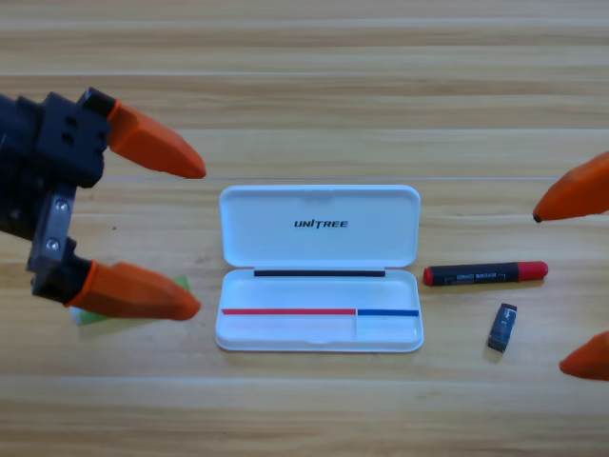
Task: Clean up eraser and pencils
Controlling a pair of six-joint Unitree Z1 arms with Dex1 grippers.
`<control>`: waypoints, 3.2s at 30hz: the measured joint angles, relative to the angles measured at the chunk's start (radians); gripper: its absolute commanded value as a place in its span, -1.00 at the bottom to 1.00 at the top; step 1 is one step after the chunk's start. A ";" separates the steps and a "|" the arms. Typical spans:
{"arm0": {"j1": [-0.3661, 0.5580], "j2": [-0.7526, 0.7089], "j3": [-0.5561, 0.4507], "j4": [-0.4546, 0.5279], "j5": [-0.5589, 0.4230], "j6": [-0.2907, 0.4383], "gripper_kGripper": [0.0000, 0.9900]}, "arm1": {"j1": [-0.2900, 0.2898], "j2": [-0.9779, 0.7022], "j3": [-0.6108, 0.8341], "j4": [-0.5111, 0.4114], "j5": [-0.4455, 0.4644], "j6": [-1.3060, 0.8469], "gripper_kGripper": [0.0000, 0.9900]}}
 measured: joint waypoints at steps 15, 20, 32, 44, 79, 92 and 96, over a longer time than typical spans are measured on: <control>-0.017 0.003 -0.024 0.021 0.004 0.010 1.00 | 0.000 0.000 0.027 -0.003 0.000 0.039 1.00; -0.017 0.004 -0.037 0.055 0.013 0.011 1.00 | 0.000 0.000 0.038 -0.004 0.000 0.082 1.00; -0.018 0.012 -0.137 0.143 0.061 0.022 1.00 | -0.007 0.055 0.045 -0.017 -0.407 0.393 0.99; -0.013 0.244 -0.604 0.615 0.338 0.165 1.00 | -0.056 0.362 -0.074 0.112 -0.486 0.861 1.00; 0.287 0.584 -0.244 0.428 0.360 0.187 0.99 | -0.195 0.728 -0.042 -0.102 -0.380 1.387 0.83; 0.294 0.613 -0.207 0.391 0.341 0.187 0.99 | -0.195 0.720 -0.040 -0.032 -0.351 1.387 0.74; 0.297 0.619 -0.198 0.384 0.340 0.187 0.99 | -0.195 0.724 -0.043 -0.027 -0.354 1.387 0.63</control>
